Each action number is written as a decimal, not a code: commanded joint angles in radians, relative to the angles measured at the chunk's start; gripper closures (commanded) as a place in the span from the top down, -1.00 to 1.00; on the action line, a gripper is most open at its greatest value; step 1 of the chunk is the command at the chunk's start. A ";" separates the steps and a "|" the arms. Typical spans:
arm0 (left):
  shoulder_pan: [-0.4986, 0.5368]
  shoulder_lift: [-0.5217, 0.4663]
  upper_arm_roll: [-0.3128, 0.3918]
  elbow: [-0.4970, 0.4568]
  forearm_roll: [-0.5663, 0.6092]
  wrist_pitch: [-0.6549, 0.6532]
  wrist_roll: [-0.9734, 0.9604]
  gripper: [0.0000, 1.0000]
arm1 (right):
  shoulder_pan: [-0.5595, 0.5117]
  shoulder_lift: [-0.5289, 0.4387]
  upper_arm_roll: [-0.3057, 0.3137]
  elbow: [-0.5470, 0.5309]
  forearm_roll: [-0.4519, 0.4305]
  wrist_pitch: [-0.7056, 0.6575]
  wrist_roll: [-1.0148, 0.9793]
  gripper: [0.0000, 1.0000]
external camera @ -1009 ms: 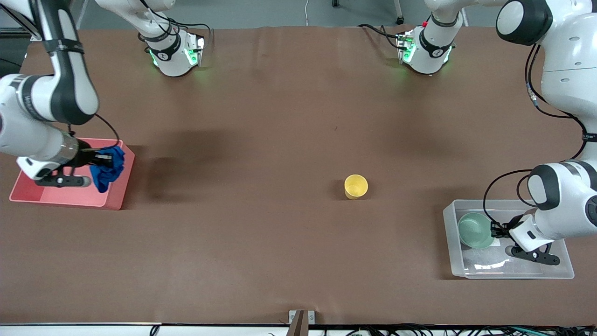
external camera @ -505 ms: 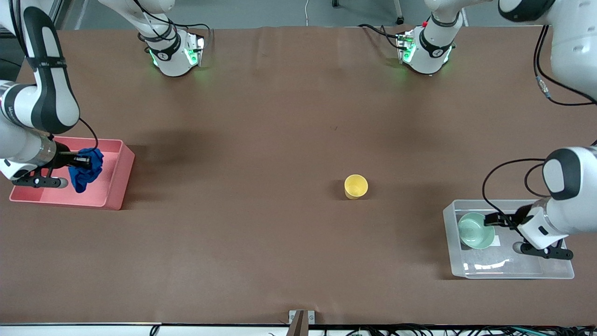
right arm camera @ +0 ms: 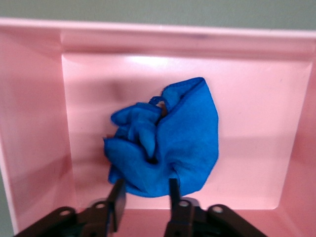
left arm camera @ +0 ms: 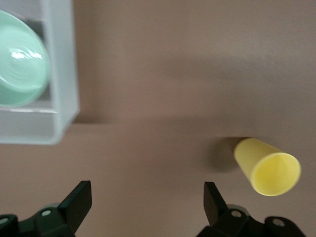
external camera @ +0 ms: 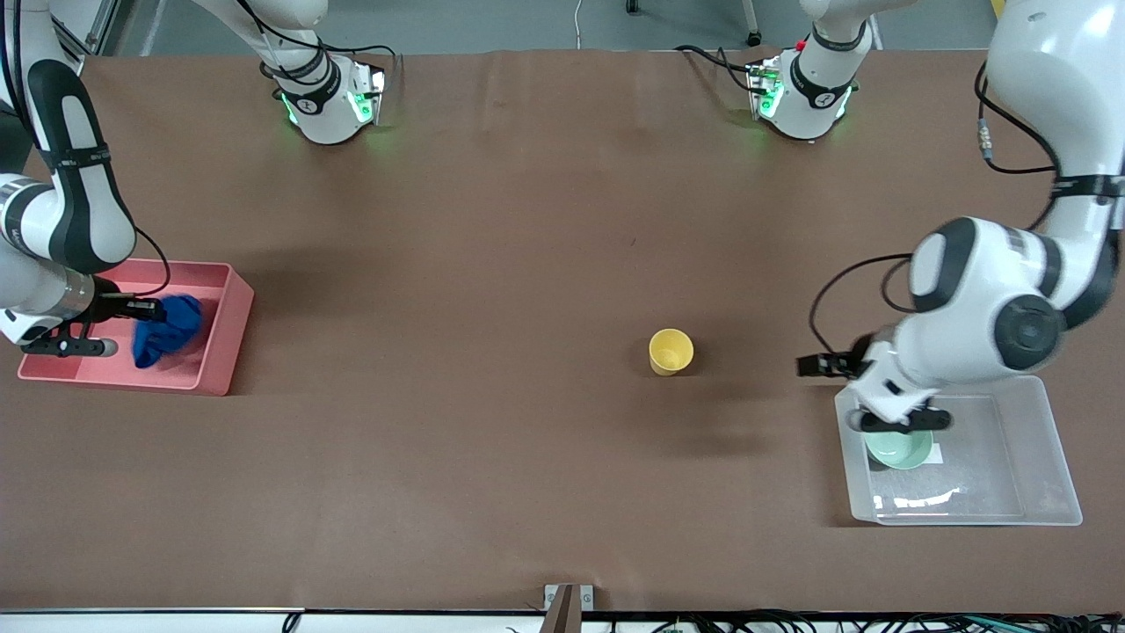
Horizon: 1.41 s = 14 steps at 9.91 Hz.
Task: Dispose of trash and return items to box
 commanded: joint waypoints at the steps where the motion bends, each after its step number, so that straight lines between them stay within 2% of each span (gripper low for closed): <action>1: -0.066 -0.017 -0.023 -0.124 0.064 0.091 -0.190 1.00 | -0.004 -0.016 0.016 0.048 -0.019 -0.014 0.002 0.81; 2: -0.106 -0.006 -0.023 -0.138 0.115 0.109 -0.285 1.00 | 0.004 -0.027 0.019 0.067 -0.019 -0.017 0.005 0.95; 4: -0.160 0.018 -0.023 -0.179 0.135 0.202 -0.404 0.83 | 0.047 -0.076 0.022 0.111 -0.017 -0.032 0.016 1.00; 5: -0.165 0.038 -0.023 -0.199 0.146 0.268 -0.433 0.67 | 0.071 -0.109 0.022 0.140 -0.016 -0.085 0.028 1.00; 7: -0.174 0.070 -0.023 -0.230 0.230 0.342 -0.510 0.51 | 0.143 -0.181 0.022 0.200 -0.016 -0.222 0.087 1.00; 9: -0.195 0.116 -0.023 -0.230 0.255 0.396 -0.561 0.29 | 0.218 -0.290 0.023 0.203 -0.011 -0.338 0.184 1.00; 11: -0.200 0.135 -0.023 -0.227 0.256 0.415 -0.588 -0.15 | 0.295 -0.388 0.023 0.199 -0.007 -0.444 0.249 1.00; 13: -0.203 0.141 -0.023 -0.218 0.256 0.415 -0.588 -0.88 | 0.343 -0.464 0.023 0.196 -0.005 -0.523 0.263 1.00; 14: -0.201 0.138 -0.023 -0.210 0.256 0.415 -0.587 -0.97 | 0.346 -0.481 0.023 0.197 -0.004 -0.544 0.263 1.00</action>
